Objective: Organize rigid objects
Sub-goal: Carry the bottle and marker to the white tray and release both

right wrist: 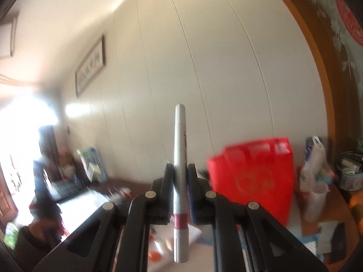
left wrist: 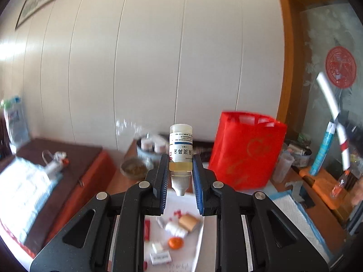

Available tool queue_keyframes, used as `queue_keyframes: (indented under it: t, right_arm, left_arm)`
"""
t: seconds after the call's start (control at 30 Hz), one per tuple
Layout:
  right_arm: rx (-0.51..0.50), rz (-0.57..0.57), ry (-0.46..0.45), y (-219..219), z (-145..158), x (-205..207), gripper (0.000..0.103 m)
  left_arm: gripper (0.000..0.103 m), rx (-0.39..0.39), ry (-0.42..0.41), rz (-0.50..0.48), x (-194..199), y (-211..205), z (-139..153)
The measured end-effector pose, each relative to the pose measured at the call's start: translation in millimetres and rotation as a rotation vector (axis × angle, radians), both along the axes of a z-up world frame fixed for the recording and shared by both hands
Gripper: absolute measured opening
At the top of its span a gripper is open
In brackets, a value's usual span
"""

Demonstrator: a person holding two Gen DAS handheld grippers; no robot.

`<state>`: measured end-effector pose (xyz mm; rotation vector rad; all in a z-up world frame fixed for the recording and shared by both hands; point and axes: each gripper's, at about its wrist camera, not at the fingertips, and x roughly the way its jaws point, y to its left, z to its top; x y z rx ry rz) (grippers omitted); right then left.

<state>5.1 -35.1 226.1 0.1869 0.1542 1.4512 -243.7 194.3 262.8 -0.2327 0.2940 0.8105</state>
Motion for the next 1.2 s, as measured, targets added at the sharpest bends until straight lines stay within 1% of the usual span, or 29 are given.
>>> queue_keyframes:
  t: [0.07,0.13,0.2,0.33,0.47,0.63,0.73,0.93,1.2]
  right_arm:
    - [0.019,0.016,0.007,5,-2,-16,0.01]
    - [0.013,0.046,0.026,13,-10,-28,0.01]
    - [-0.017,0.081,0.044,29,-18,-36,0.01]
    - [-0.088,0.127,0.073,61,-30,-44,0.01]
    - [-0.123,0.156,0.079,74,-36,-55,0.01]
    - [-0.153,0.185,0.082,88,-40,-71,0.01]
    - [-0.18,0.199,0.083,100,-44,-79,0.01]
    - [-0.253,0.228,0.085,125,-64,-98,0.01]
    - [-0.404,0.247,0.108,158,-102,-107,0.01]
  left_arm:
    - [0.019,-0.037,0.044,0.022,-5,3,-19]
    - [0.019,-0.06,0.062,0.035,-11,5,-27]
    - [0.019,-0.054,0.074,0.06,-18,9,-29]
    - [0.019,-0.056,0.062,0.077,-28,9,-34]
    - [0.019,-0.06,0.068,0.101,-40,20,-39]
    - [0.019,-0.068,0.074,0.096,-47,31,-43]
    - [0.019,-0.078,0.079,0.095,-47,37,-46]
    - [0.019,-0.117,0.091,0.077,-40,52,-61]
    - [0.019,-0.174,0.132,0.061,-24,77,-90]
